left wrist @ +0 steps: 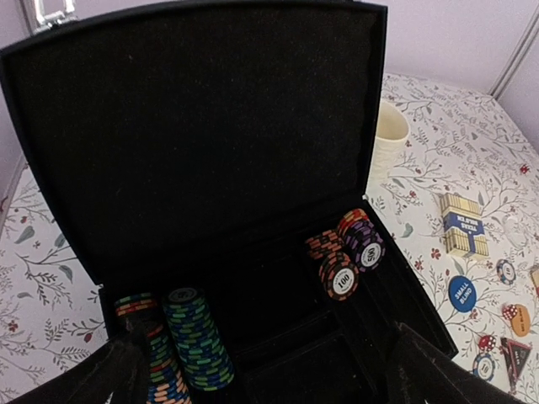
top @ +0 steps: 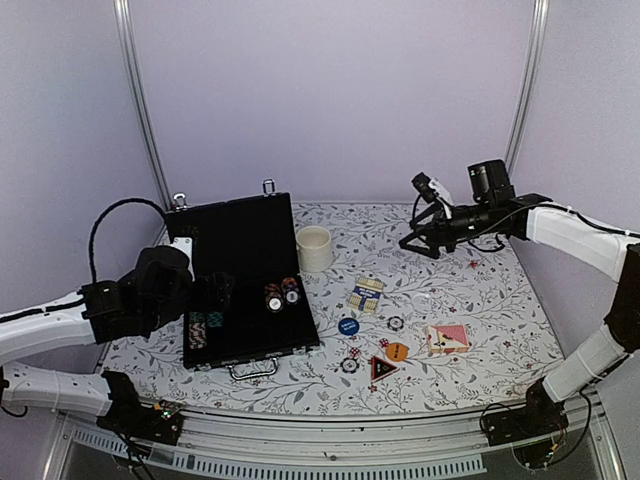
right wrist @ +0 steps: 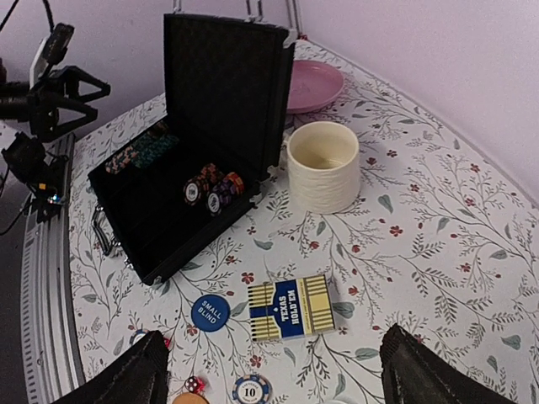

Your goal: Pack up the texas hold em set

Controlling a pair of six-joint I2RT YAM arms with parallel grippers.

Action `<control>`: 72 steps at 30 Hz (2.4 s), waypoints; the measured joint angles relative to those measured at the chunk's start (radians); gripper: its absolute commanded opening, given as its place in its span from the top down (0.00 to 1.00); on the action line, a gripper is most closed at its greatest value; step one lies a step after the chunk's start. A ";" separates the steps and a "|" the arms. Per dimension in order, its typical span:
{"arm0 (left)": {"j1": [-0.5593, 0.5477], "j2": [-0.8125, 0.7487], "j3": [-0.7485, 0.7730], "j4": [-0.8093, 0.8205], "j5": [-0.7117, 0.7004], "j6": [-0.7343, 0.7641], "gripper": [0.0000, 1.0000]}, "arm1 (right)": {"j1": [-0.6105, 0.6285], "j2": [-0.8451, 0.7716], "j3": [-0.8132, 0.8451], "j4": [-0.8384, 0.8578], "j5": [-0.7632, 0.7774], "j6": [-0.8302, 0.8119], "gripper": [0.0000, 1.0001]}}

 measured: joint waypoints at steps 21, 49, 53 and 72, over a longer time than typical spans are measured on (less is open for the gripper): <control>0.013 0.257 0.007 0.046 0.272 -0.033 0.25 | 0.384 0.656 0.349 -0.037 0.137 -0.011 0.69; -0.006 0.407 0.077 0.146 0.356 0.012 0.25 | 0.393 0.622 0.390 -0.105 0.323 0.016 0.01; -0.038 0.521 0.226 0.135 0.355 0.037 0.23 | 0.336 0.381 0.253 -0.035 0.503 0.008 0.01; -0.142 1.411 1.292 -0.239 0.412 0.002 0.18 | -0.100 0.034 -0.106 0.064 0.578 0.035 0.01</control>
